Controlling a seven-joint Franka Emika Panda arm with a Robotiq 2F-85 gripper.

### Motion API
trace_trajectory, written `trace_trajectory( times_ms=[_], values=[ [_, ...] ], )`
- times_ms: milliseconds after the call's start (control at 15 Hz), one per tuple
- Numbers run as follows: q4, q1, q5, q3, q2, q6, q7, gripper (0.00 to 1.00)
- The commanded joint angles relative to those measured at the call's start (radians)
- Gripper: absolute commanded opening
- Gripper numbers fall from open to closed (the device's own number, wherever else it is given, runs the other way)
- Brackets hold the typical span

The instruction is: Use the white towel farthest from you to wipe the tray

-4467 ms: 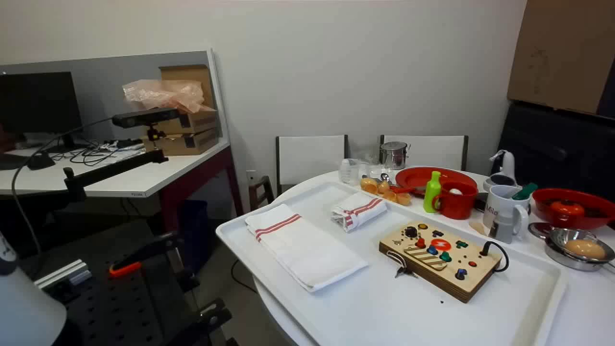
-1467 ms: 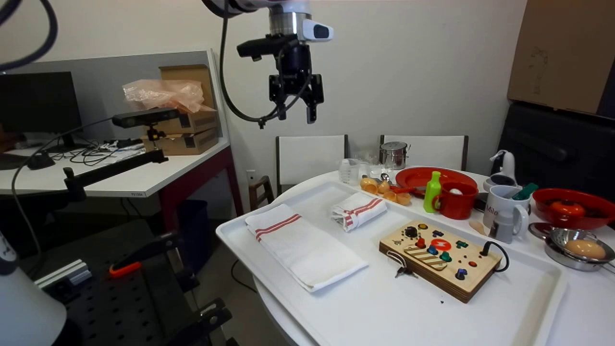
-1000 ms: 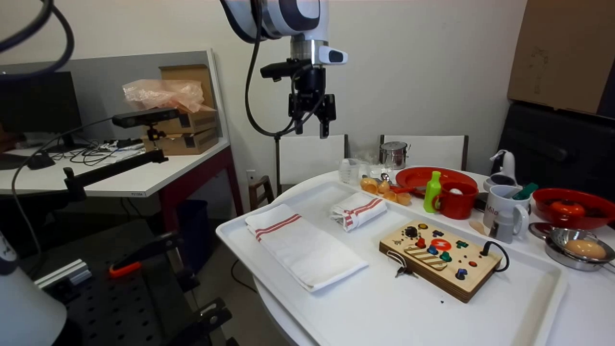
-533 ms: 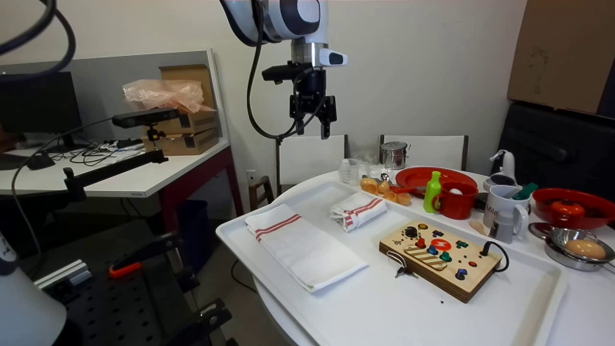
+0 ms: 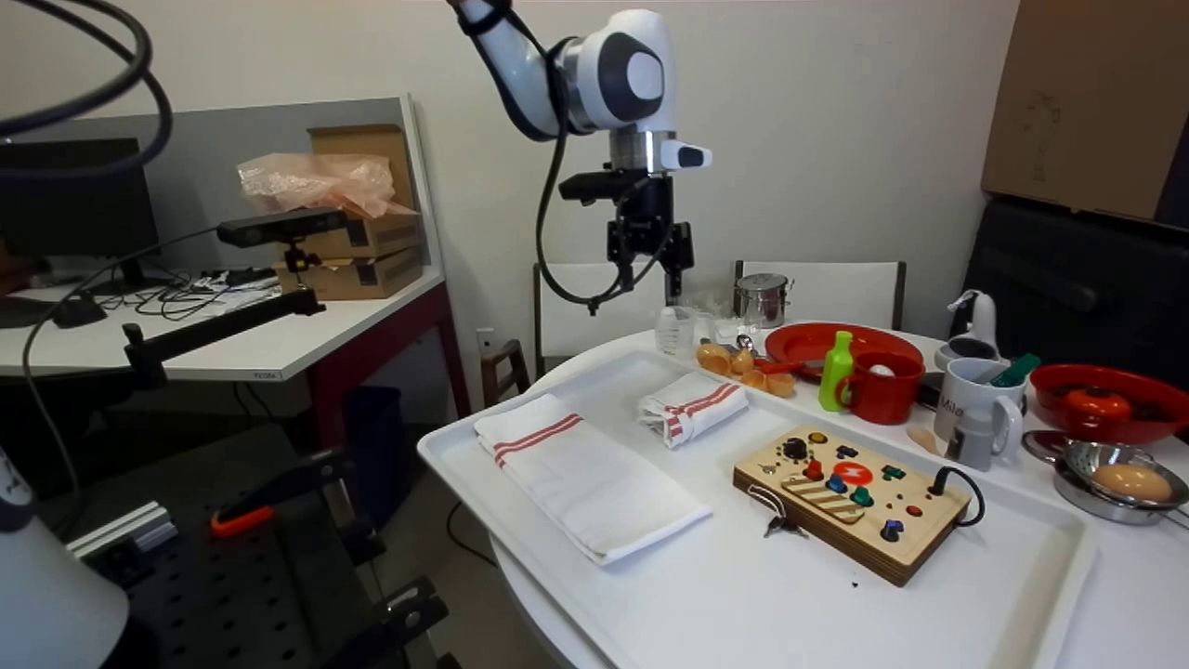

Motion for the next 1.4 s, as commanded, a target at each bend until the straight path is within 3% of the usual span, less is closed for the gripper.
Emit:
trace_trajectory(
  times_ms=[0,333,733,800,1200,1333],
  values=[
    [0.185,0.006,-0.011,-0.056,0.140,-0.099,0.049,1.00],
    [0.320,-0.045,0.032,-0.043,0.262,-0.213,-0.001,1.00],
    [0.388,-0.091,0.076,-0.010,0.355,-0.279,-0.051,1.00],
    [0.329,-0.070,0.056,-0.030,0.317,-0.235,-0.021,1.00],
    [0.356,-0.078,0.063,-0.024,0.343,-0.248,-0.031,1.00],
    [0.358,-0.081,0.054,-0.019,0.353,-0.206,-0.062,1.00]
  ],
)
